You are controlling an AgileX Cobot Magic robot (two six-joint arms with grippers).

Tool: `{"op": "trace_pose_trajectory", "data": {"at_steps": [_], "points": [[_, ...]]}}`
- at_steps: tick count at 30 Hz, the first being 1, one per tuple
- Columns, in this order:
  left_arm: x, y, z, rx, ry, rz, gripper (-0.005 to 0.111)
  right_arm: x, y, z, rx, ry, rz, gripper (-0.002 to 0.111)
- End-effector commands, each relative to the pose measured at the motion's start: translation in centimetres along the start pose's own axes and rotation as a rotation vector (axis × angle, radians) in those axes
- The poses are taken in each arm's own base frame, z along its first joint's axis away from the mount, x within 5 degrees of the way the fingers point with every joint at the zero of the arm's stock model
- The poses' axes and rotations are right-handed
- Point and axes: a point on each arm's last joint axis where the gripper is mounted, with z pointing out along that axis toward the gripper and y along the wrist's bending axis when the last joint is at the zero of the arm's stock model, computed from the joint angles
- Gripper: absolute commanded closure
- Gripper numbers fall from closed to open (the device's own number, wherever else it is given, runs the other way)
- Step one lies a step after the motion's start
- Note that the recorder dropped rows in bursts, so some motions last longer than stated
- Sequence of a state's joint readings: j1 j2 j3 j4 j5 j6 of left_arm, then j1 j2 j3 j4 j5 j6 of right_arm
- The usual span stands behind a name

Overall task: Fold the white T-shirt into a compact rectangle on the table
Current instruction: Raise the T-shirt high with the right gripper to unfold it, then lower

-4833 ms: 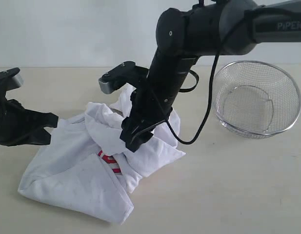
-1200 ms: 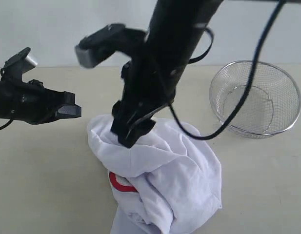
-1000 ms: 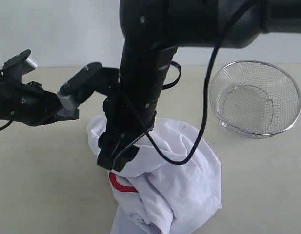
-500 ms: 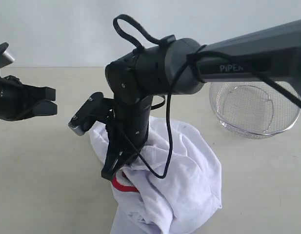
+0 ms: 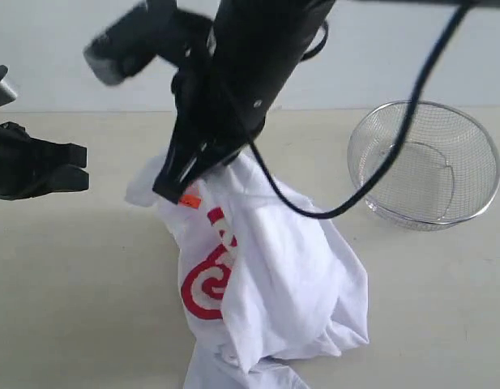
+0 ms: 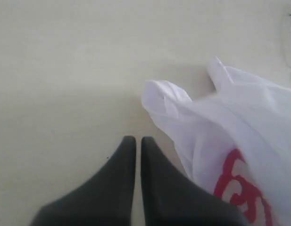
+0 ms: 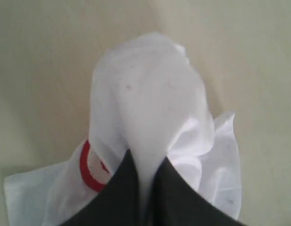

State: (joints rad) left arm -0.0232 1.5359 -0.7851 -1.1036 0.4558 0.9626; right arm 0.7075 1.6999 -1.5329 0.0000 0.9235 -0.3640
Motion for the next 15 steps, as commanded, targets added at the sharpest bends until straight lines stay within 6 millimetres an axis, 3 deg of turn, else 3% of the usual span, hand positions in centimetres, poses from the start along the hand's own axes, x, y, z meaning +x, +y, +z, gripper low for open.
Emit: {"op": "trace_pose_trajectory", "data": {"at_steps": [1,10,12,15], "points": [[-0.2,-0.2,-0.3,0.008,-0.011,-0.008,0.102,-0.6,1.2,-6.9,-0.038,-0.196,-0.065,0.109],[-0.2,-0.2,-0.3,0.011,-0.009,-0.008,0.102,0.4,1.1,-16.8,0.12,-0.509,-0.049,0.109],[-0.2,-0.2,-0.3,0.011,-0.009,-0.008,0.102,1.2,0.9,-17.6,0.154,-0.473,-0.014,0.109],[-0.2,-0.2,-0.3,0.011,-0.009,-0.008,0.102,2.1,0.5,-17.3,0.201,-0.367,-0.015,0.109]]}}
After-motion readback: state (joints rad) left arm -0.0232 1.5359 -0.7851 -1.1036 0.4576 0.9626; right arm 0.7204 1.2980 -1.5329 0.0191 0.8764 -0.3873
